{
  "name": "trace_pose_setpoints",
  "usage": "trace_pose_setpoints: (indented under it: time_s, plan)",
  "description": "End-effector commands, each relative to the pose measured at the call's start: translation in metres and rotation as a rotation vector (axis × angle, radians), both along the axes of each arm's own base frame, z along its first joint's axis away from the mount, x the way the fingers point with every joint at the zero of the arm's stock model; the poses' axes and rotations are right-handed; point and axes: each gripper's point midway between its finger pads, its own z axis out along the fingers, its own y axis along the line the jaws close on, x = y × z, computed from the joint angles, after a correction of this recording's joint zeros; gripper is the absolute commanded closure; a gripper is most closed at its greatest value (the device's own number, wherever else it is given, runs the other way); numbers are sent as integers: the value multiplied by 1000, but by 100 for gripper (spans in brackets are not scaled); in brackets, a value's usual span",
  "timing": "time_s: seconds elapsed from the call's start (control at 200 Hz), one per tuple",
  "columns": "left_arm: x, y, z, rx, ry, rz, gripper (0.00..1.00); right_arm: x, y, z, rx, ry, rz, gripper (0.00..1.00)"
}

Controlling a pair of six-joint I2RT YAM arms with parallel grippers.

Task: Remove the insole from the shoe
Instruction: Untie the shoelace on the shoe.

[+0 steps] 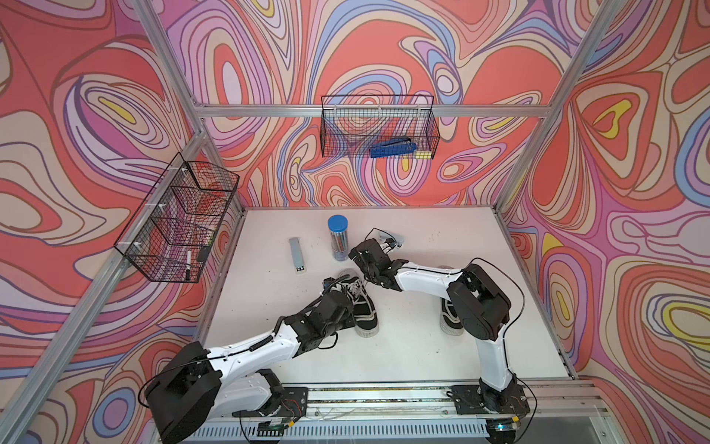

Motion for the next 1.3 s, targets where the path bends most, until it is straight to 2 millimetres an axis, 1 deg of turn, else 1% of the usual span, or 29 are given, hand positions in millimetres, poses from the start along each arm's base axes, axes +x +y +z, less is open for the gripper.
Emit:
trace_pose_setpoints:
  time_s: [0.0, 0.105, 0.16, 0.22, 0.235, 0.471, 0.591, 0.736, 0.846, 0.956, 1.027, 1.122, 1.172, 1.297]
  plan:
    - [-32, 16, -22, 93, 123, -60, 100, 64, -82, 7, -190, -116, -181, 5]
    - [-35, 21, -22, 102, 133, -60, 100, 76, -97, 3, -245, -106, -158, 4]
    - [-37, 25, -21, 108, 133, -58, 100, 82, -103, 4, -256, -110, -148, 4]
    - [-37, 28, -19, 107, 126, -53, 100, 85, -105, 6, -254, -117, -124, 3]
    - [-40, 33, -22, 122, 141, -51, 100, 86, -104, 7, -253, -119, -118, 3]
    - [-50, 45, -23, 133, 163, -50, 100, 87, -95, 33, -259, -173, -42, 3]
    - [-60, 57, -22, 171, 184, -66, 100, 91, -100, 51, -317, -209, -21, 4]
    - [-68, 71, -23, 163, 187, -50, 100, 93, -100, 61, -350, -227, 12, 4]
    - [-71, 72, -23, 152, 202, -51, 100, 94, -103, 59, -383, -224, 24, 4]
    - [-76, 75, -23, 164, 216, -71, 100, 97, -115, 59, -386, -214, 17, 4]
    - [-76, 75, -23, 161, 211, -72, 100, 98, -115, 63, -381, -221, 28, 4]
    - [-71, 66, -23, 125, 208, -70, 100, 96, -112, 68, -391, -225, 57, 4]
    - [-68, 60, -23, 107, 210, -73, 100, 93, -115, 70, -410, -220, 64, 4]
    - [-62, 53, -22, 107, 210, -86, 100, 91, -133, 87, -494, -236, 61, 5]
